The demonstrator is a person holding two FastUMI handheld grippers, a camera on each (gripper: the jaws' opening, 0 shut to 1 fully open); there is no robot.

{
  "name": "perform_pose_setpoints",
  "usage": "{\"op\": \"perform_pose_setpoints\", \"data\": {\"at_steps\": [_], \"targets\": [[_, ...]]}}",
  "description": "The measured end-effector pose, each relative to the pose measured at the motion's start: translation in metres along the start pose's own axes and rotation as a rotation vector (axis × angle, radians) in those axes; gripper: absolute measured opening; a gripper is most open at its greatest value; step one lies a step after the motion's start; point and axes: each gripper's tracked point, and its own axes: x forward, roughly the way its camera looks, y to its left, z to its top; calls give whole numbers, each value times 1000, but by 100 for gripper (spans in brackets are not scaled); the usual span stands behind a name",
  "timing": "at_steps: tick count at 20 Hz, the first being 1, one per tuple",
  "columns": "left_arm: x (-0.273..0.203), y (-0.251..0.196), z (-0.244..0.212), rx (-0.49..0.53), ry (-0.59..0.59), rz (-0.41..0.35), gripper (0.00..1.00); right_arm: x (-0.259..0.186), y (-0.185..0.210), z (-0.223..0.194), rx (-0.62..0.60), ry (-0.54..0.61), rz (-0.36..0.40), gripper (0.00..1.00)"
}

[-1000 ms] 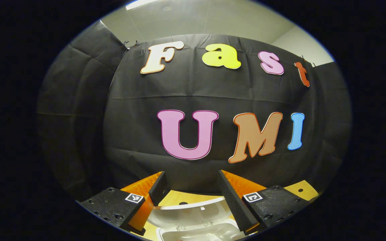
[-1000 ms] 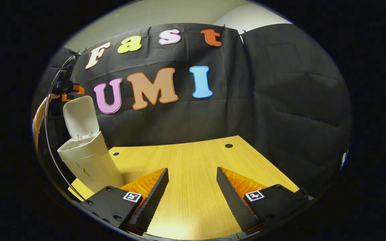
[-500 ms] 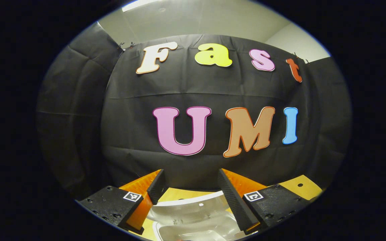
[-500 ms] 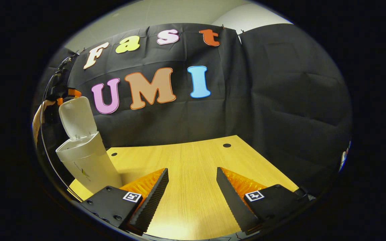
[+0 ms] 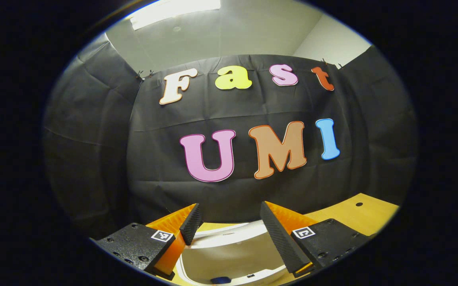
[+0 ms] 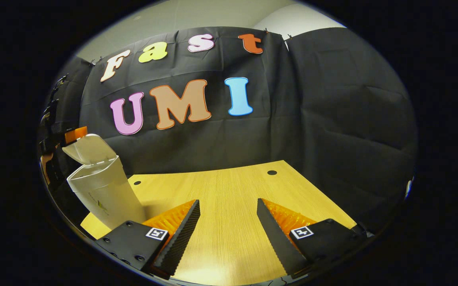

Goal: Press the lid of the desktop garbage bin to open it, pick up the crumpled paper on the desktop and throw it into the bin, then pick up the pop can on the desktop and drop it into the bin, and finally close the garbage bin lid.

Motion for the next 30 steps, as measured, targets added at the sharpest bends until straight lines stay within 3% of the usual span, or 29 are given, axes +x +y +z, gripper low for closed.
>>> {"op": "perform_pose_setpoints", "data": {"at_steps": [4,15,20,30], "targets": [[-15,-7,-24,-105,26,32,93,3,4,0,-10,8,14,96],[-26,-5,-89,-137,130,133,93,6,4,-5,-17,31,22,96],[-26,-8,-93,-36,110,135,91,8,9,-8,-10,43,31,96],[-27,-6,-96,-56,67,167,91,14,10,-14,-2,66,33,96]]}}
